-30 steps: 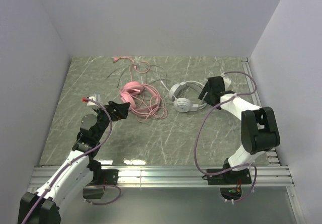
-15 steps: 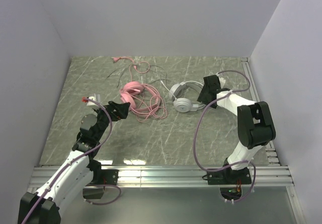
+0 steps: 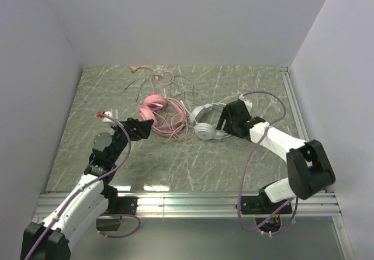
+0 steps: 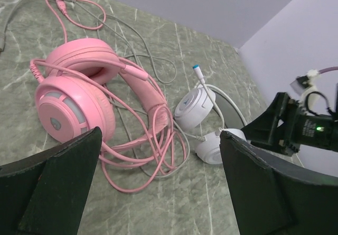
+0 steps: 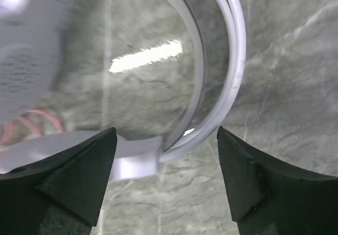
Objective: Wrap the headphones
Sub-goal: Grab headphones with the right arm
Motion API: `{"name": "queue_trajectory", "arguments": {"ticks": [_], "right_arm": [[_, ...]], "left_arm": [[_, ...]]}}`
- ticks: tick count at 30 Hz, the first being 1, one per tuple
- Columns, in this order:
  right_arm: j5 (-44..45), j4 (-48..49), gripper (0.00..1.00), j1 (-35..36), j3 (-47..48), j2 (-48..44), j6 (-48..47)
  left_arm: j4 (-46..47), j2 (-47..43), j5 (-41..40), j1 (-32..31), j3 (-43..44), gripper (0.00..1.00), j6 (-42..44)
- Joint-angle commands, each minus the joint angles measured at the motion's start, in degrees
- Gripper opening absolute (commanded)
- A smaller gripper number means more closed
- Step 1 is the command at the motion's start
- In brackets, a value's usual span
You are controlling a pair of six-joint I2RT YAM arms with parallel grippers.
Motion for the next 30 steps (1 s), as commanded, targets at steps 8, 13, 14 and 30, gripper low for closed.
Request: {"name": "queue_trajectory", "arguments": {"ticks": [8, 13, 14, 30], "right_arm": [[0.5, -1.9, 0.87, -1.0, 2.1, -9.1, -1.0], [-1.6, -0.8, 0.87, -4.7, 1.0, -11.5, -1.6], [-2.0, -0.3, 0.87, -5.2, 0.9, -11.7, -1.6], [-3.6, 0.2, 0.88, -10.1, 0.4, -12.6, -2.2]], "left_arm": [[-4.2, -0.3, -9.5, -0.1, 3.0, 0.99, -7.7], [2.6, 0.5, 2.1, -0.4, 4.5, 0.99, -7.9], [3.6, 1.3, 2.8, -0.9, 4.9, 0.99, -8.5], [-25.4, 21.4, -14.2, -17.9, 29.3, 0.99, -13.1]]}}
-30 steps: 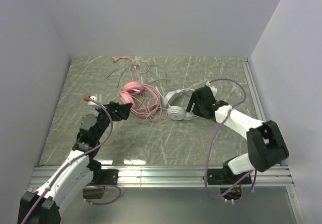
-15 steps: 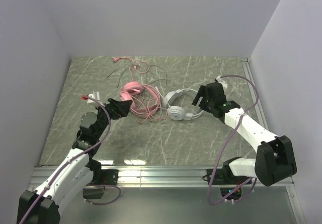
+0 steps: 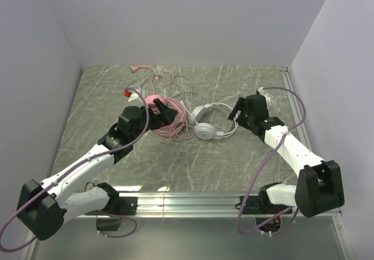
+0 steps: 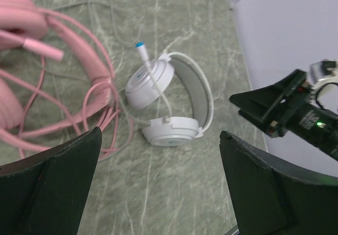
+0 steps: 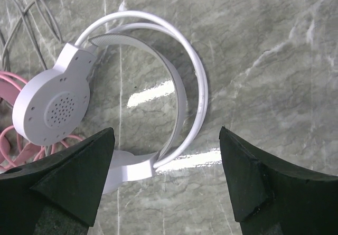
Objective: Wrap the headphones
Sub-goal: Grab headphones with the right arm
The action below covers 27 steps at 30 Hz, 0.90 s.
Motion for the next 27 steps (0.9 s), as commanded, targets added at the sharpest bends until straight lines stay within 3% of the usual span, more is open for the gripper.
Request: {"name": "queue_trajectory", "arguments": {"ticks": [1, 5, 10, 13, 15, 16, 18, 20, 23, 27], "right_arm": [[0.0, 1.1, 0.88, -1.1, 0.2, -1.4, -0.9], [0.8, 1.2, 0.88, -1.7, 0.4, -1.4, -0.9], [0.6, 1.7, 0.88, -1.9, 0.4, -1.5, -0.8], [0.8, 2.0, 0.88, -2.0, 0.2, -2.0, -0.9], [0.8, 2.3, 0.88, -2.1, -0.2, -2.4, -0.9], [0.7, 2.4, 0.88, -2.1, -0.4, -2.7, -0.9], [0.6, 2.6, 0.88, -2.3, -0.6, -2.9, -0.8], [0.5, 2.6, 0.88, -2.2, -0.6, -2.9, -0.9], [0.1, 2.8, 0.88, -2.4, -0.1, -2.2, -0.7], [-0.2, 3.3, 0.88, -2.4, -0.4, -1.9, -0.4]], "left_arm": [[-6.5, 0.5, -2.4, -0.3, 3.9, 0.99, -3.6], [-7.7, 0.8, -1.1, -1.9, 5.4, 0.99, -7.8], [-11.4, 0.7, -7.2, -6.8, 8.5, 0.99, -11.9], [-15.6, 0.6, -14.0, -6.5, 9.8, 0.99, -15.8], [-25.2, 0.3, -21.2, -6.3, 10.5, 0.99, -23.8], [-26.0, 0.0, -21.5, -5.4, 10.3, 0.99, -23.1], [-20.9, -1.5, -19.4, -5.3, 9.4, 0.99, -19.0], [-21.0, -1.3, -18.7, -5.4, 9.5, 0.97, -21.3], [-26.0, 2.6, -18.0, -6.1, 12.9, 0.94, -28.6], [-35.1, 11.7, -20.7, -12.0, 21.2, 0.90, -40.2]]}}
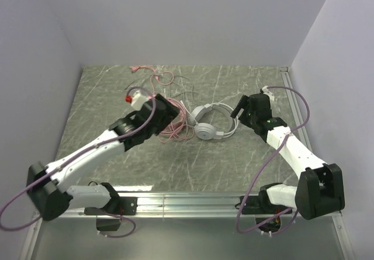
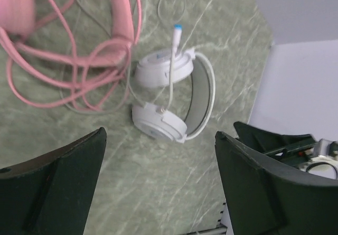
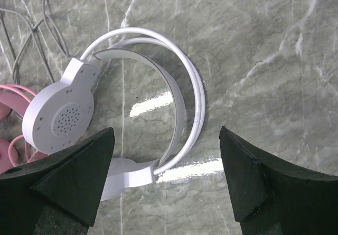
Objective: Wrap the headphones
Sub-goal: Grab headphones with the right arm
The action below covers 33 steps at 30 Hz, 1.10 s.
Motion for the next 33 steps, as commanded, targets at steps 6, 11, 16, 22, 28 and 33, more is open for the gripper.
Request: {"name": "queue_trajectory", "arguments": {"ticks": [6, 11, 16, 22, 28, 33], "right_arm": [[-0.5, 2.5, 0.88, -0.3, -0.7, -0.5, 0.1], [0.2, 1.9, 0.88, -0.4, -1.0, -2.0, 0.0], [0.4, 1.7, 0.88, -1.5, -1.2, -3.2, -0.2], [-0.8, 2.3, 0.88, -3.7, -2.0, -3.8, -0.6], [-3.8, 3.9, 0.88, -5.3, -3.7, -4.4, -0.2], [-3.4, 3.6, 0.88, -5.3, -3.5, -3.7, -0.9]], "left_arm": [[-15.3, 21.3, -2.0, -7.6, 21.1, 0.85, -13.9], [-20.5, 32.1, -3.1, -9.8, 31.3, 0.86, -16.0], [-22.1, 39.1, -3.9, -12.1, 40.4, 0.88, -17.2], [-28.0, 48.6, -5.4, -12.7, 51.3, 0.93, -16.8], [-26.9, 51.4, -5.8, -12.7, 50.9, 0.98, -17.9], [-28.0, 52.9, -5.9, -12.1, 51.8, 0.99, -18.3]]}}
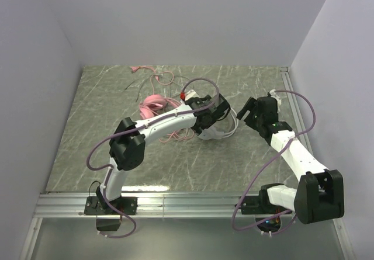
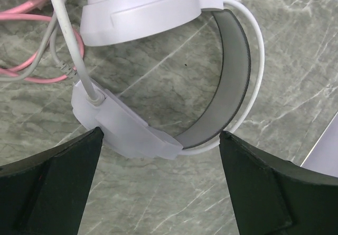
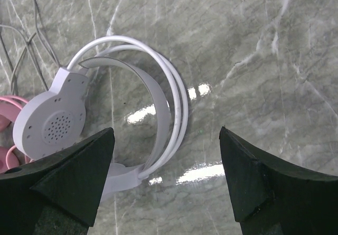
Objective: Wrap the headphones
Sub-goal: Grab headphones with the right arm
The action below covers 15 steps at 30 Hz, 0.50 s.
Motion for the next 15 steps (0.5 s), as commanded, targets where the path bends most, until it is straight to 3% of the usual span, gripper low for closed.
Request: {"name": "queue_trajectory", "arguments": {"ticks": [1, 10, 15], "right_arm": [[-0.6, 2.0, 0.88, -0.3, 0.1, -1.0, -1.3], [-1.7, 3.3, 0.88, -0.4, -1.6, -0.5, -1.8], [-2.2, 3.4, 0.88, -0.4, -1.9, 0.1, -2.0]], "left_arm": [[-0.3, 0.4, -0.9, 0.5, 1.9, 0.98, -1.1], [-4.1, 4.5, -0.1, 1.1, 3.8, 0.97, -3.7], [-2.6, 6.5, 4.6, 2.4, 2.2, 0.94, -3.5]]}}
